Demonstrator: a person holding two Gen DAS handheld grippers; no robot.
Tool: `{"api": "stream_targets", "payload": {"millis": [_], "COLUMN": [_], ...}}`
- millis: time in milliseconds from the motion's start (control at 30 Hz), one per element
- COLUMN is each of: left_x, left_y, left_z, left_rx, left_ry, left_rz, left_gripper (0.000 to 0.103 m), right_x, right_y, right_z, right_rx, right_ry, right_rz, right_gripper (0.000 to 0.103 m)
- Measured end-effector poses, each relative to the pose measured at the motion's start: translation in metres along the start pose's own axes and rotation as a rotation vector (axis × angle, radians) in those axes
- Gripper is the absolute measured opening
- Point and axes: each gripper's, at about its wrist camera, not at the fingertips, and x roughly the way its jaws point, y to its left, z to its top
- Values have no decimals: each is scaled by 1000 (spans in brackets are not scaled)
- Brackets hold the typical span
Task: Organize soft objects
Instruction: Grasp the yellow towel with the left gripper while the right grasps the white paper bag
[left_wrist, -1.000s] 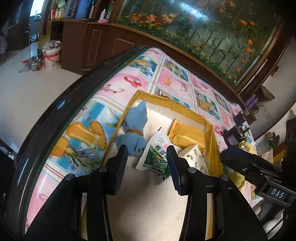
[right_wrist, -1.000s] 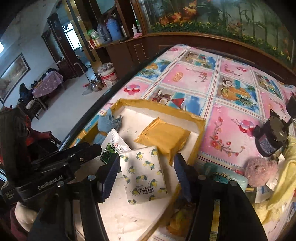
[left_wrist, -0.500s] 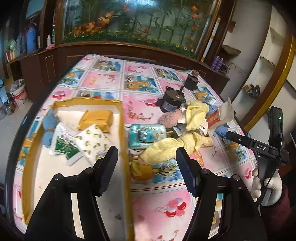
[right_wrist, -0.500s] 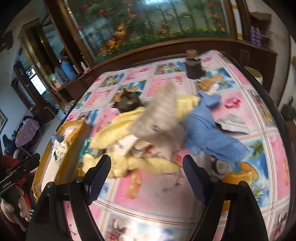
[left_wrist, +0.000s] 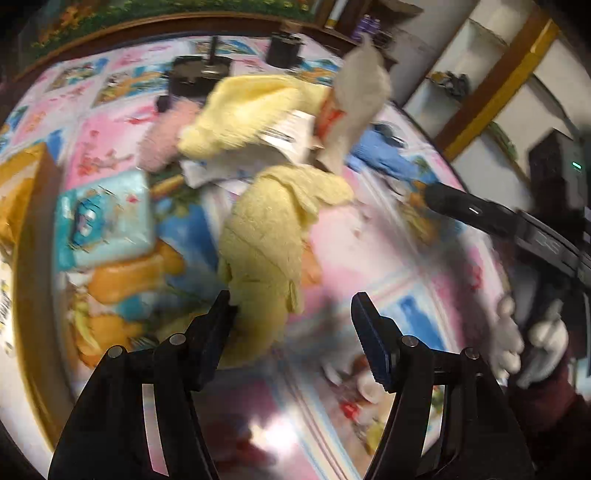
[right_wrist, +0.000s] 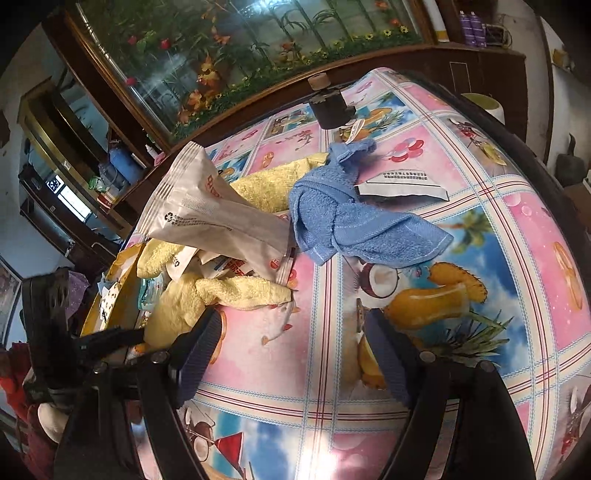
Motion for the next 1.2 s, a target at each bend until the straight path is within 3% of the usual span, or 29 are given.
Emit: {"api": "stream_targets", "payload": {"millis": [33, 100, 233, 500, 600, 800, 867, 900, 1067, 1200], "left_x": [-7, -26, -41, 15, 34, 39, 35, 33, 20, 21], "left_y": [-5, -13, -23, -43, -37, -26, -21, -20, -16, -12], "left_z": [-6, -11, 0, 16, 20, 16, 14, 13, 2, 0], "left_rx": [9, 37, 92, 131, 87, 32, -3, -18, -65, -103], "left_ry": [1, -41, -139, -152, -124, -136, -147, -143, -173, -158], "left_rz": [-50, -44, 126, 262, 298, 266, 238, 217, 172, 137], "left_gripper": [65, 65, 65, 65, 65, 65, 40, 37, 37, 38], "right_x": [-1, -4, -3, -16, -20, -15, -12, -9, 7, 3], "right_y": [-4, -12, -25, -32, -40, -42, -33, -30, -32, -14], "right_z": [0, -1, -5, -2, -2, 7, 19, 24, 48, 53], "right_rx": [5, 17, 42, 57, 64, 63, 36, 26, 28, -50], "right_ry": [-2, -4, -1, -23, -22, -20, -26, -27, -15, -19], "right_rz": [-1, -4, -18, -30, -58, -92, -89, -94, -140, -73], "right_gripper": [80, 80, 80, 80, 80, 80, 80, 80, 80, 80]}}
